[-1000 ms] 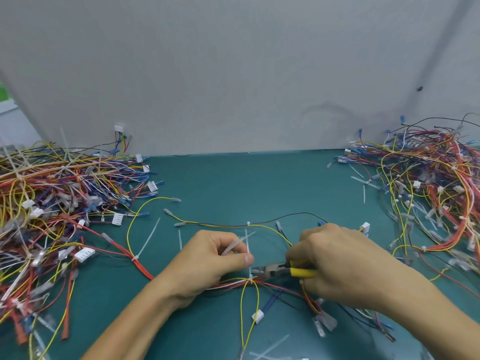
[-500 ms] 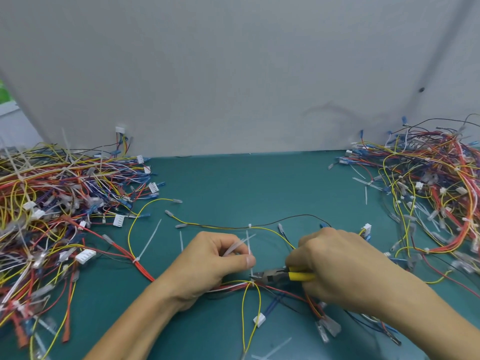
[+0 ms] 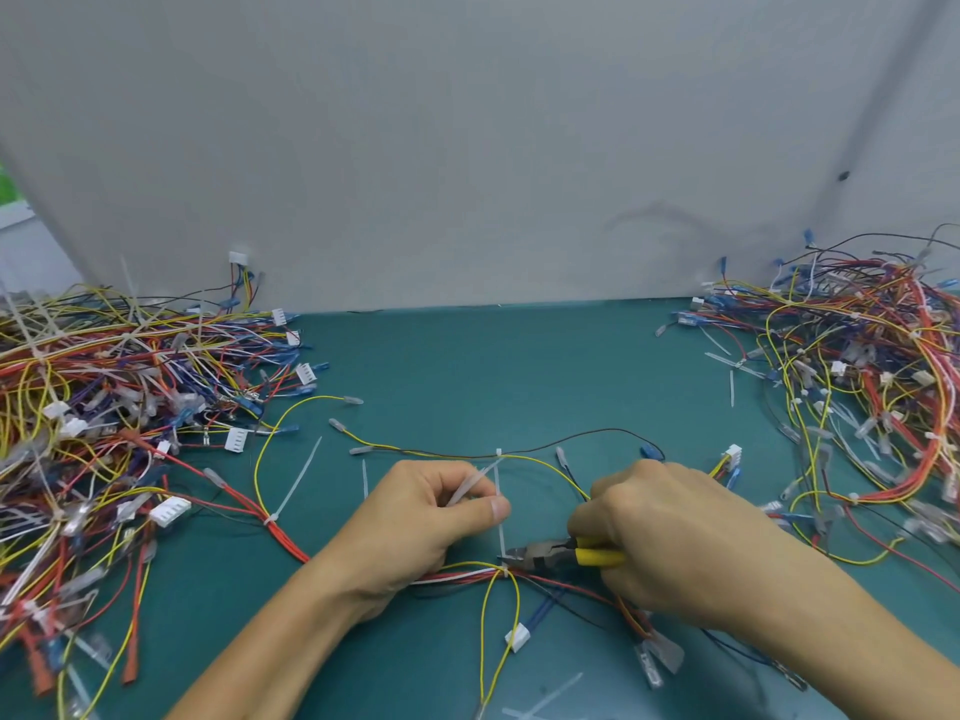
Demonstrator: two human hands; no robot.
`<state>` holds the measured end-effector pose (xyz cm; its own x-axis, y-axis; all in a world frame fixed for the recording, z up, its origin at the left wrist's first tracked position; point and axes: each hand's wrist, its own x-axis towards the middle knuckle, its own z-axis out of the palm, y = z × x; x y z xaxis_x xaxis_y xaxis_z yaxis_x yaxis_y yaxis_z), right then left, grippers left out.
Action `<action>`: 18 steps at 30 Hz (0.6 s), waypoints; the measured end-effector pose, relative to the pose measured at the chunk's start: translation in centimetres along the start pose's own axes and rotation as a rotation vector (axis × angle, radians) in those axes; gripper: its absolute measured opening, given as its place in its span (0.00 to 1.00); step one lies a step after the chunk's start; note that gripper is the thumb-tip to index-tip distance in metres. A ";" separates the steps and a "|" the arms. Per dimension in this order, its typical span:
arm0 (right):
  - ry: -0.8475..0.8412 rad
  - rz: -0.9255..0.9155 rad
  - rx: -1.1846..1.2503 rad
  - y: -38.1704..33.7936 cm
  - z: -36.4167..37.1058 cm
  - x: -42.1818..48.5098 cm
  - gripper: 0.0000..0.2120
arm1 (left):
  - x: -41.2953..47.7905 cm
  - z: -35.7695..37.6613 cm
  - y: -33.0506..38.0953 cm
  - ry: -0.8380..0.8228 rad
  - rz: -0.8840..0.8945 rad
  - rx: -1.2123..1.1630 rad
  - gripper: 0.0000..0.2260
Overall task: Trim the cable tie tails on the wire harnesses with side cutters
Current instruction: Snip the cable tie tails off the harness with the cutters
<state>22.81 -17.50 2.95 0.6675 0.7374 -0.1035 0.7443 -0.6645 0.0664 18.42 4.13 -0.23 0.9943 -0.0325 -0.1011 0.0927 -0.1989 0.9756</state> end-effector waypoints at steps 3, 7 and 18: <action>0.000 0.006 -0.024 -0.2 0.0 0.0 0.05 | 0.0 0.1 0.0 0.021 -0.003 0.012 0.08; -0.017 0.006 -0.096 -0.5 -0.1 0.0 0.02 | 0.1 0.1 -0.2 0.040 -0.008 0.019 0.09; -0.009 0.051 -0.091 -0.6 -0.6 -0.2 0.02 | 0.3 0.4 1.4 0.163 -0.008 -0.317 0.12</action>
<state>22.22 -17.14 3.51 0.7049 0.7013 -0.1068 0.7082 -0.6872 0.1618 18.83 3.49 1.06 0.9863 0.1301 -0.1017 0.0867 0.1163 0.9894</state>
